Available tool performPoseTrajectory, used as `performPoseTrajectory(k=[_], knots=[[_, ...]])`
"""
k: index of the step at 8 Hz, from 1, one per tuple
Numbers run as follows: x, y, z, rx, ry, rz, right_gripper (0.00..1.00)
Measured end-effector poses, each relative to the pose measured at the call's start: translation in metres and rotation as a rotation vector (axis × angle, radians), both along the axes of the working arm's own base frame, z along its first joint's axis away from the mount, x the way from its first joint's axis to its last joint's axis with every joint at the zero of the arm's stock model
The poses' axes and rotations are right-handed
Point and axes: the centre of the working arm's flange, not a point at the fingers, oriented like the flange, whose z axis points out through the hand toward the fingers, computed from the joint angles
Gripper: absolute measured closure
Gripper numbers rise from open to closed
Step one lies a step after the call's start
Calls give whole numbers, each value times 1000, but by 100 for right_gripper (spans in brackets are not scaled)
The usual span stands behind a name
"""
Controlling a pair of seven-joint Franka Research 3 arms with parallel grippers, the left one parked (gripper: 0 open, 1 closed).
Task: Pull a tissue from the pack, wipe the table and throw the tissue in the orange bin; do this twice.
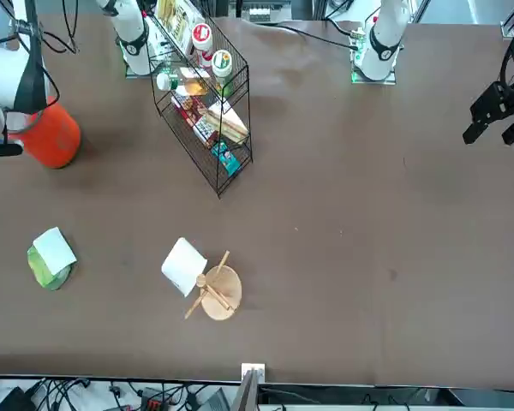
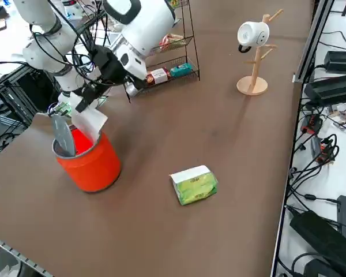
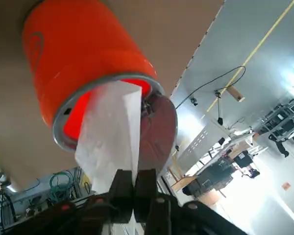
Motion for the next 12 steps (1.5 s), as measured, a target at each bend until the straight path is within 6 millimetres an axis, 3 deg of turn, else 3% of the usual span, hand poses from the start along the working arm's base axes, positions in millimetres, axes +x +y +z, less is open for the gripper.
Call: performPoseTrajectory(k=[2, 3, 7, 12], knots=[[-3, -10, -18, 15, -1, 6, 92], [-4, -12, -21, 19, -3, 7, 78], [-4, -15, -19, 21, -18, 9, 0], [-22, -47, 5, 64, -18, -9, 0]])
